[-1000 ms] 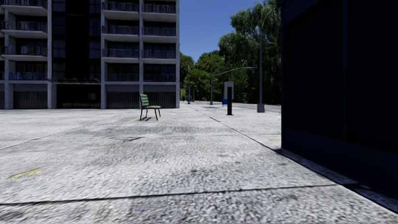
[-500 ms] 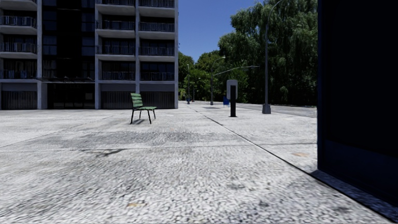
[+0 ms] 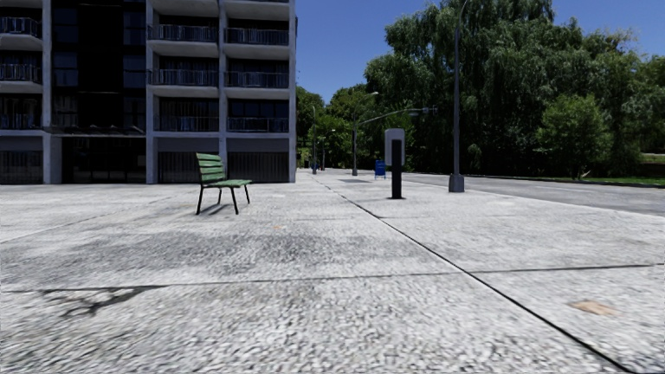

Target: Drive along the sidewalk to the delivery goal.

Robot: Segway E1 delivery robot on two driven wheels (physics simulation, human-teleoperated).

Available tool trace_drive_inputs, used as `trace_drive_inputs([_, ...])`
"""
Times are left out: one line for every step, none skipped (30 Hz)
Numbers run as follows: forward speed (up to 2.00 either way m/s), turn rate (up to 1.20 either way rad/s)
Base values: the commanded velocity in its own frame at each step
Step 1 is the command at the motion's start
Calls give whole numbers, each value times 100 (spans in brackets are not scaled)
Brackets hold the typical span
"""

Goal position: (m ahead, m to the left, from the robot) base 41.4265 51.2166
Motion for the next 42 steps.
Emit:
trace_drive_inputs([200, 0])
trace_drive_inputs([200, 0])
trace_drive_inputs([200, 0])
trace_drive_inputs([200, 0])
trace_drive_inputs([200, 0])
trace_drive_inputs([200, 0])
trace_drive_inputs([200, 0])
trace_drive_inputs([200, 0])
trace_drive_inputs([200, 0])
trace_drive_inputs([200, 0])
trace_drive_inputs([200, 0])
trace_drive_inputs([200, 0])
trace_drive_inputs([200, 0])
trace_drive_inputs([200, 0])
trace_drive_inputs([200, 0])
trace_drive_inputs([200, 0])
trace_drive_inputs([200, 0])
trace_drive_inputs([200, 0])
trace_drive_inputs([200, 0])
trace_drive_inputs([200, 0])
trace_drive_inputs([200, 0])
trace_drive_inputs([200, 0])
trace_drive_inputs([200, 0])
trace_drive_inputs([200, 0])
trace_drive_inputs([200, 0])
trace_drive_inputs([200, 0])
trace_drive_inputs([200, 0])
trace_drive_inputs([200, 0])
trace_drive_inputs([200, 0])
trace_drive_inputs([200, 0])
trace_drive_inputs([200, 0])
trace_drive_inputs([200, 0])
trace_drive_inputs([200, 0])
trace_drive_inputs([200, 0])
trace_drive_inputs([200, 0])
trace_drive_inputs([200, 0])
trace_drive_inputs([200, 0])
trace_drive_inputs([200, 0])
trace_drive_inputs([200, 0])
trace_drive_inputs([200, 0])
trace_drive_inputs([200, 0])
trace_drive_inputs([200, 0])
